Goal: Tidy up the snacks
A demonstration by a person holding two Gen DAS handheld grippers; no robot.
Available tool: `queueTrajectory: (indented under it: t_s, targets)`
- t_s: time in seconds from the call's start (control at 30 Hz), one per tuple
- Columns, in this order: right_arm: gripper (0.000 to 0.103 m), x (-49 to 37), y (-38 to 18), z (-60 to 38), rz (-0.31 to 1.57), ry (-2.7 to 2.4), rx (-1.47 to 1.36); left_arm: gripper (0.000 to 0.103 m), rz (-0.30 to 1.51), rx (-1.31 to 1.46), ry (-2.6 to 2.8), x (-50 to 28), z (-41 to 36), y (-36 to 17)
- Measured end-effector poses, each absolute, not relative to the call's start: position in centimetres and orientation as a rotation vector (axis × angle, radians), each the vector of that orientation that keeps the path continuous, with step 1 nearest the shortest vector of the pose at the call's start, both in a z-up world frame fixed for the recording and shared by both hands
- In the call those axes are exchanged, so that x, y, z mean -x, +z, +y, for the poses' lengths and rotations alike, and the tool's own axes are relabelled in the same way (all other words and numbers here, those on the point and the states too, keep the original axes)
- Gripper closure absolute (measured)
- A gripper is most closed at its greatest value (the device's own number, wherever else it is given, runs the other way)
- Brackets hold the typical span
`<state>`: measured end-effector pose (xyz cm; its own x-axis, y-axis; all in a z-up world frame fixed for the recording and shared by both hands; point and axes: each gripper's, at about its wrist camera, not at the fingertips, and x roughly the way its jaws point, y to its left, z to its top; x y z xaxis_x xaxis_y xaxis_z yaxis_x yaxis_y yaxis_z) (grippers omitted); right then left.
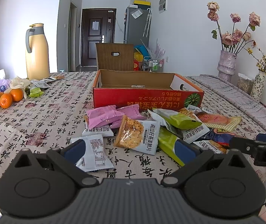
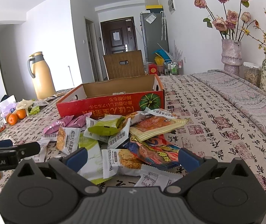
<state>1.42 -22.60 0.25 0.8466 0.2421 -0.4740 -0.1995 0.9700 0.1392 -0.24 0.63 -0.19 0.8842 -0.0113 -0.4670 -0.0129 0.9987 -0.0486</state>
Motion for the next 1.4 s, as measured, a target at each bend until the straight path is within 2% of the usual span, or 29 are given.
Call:
queueTrajectory:
  t_s: [1.4]
  targets:
    - [0.0,-1.3,0.25,-22.58,0.514,0.234,-0.084,0.0,0.481,0.061,-0.005,0.76,0.44,-0.17]
